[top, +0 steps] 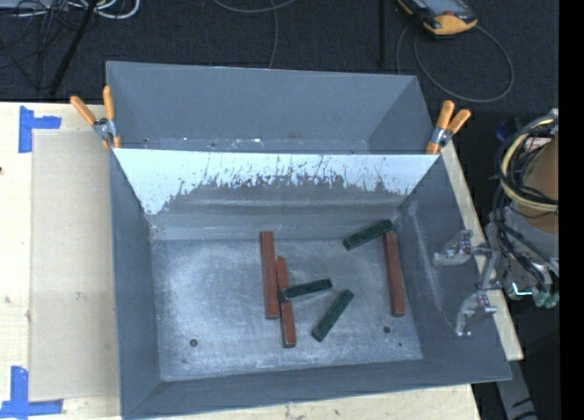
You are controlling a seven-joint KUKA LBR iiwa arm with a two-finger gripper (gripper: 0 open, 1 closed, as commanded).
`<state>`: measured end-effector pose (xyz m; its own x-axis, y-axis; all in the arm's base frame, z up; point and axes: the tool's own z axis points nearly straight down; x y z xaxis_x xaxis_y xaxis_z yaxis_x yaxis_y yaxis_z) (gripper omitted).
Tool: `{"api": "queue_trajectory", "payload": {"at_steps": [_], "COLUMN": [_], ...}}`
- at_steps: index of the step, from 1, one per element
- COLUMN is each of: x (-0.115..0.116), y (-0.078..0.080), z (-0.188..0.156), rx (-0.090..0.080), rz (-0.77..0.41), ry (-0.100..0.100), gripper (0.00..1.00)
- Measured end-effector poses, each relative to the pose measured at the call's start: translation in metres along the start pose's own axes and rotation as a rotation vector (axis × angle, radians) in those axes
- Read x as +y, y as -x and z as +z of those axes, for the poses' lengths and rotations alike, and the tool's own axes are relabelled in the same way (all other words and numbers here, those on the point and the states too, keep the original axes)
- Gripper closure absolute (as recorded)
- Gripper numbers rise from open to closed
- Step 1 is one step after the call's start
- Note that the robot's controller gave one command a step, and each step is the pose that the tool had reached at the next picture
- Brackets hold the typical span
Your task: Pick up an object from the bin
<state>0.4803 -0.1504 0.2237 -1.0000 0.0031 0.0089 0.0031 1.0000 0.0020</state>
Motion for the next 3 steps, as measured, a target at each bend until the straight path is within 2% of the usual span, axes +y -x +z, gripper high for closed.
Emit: {"api": "queue_trajectory", "payload": {"at_steps": [1, 2, 3], "x": [0.001, 0.045, 0.045], "y": [0.002, -0.008, -0.008], "z": [-0.004, 0.05, 0.05], "rx": [-0.008, -0.007, -0.007], "rz": [-0.004, -0.078, -0.078], "ry": [-0.002, -0.002, -0.002], "gripper": [0.0, 1.0, 1.0]}}
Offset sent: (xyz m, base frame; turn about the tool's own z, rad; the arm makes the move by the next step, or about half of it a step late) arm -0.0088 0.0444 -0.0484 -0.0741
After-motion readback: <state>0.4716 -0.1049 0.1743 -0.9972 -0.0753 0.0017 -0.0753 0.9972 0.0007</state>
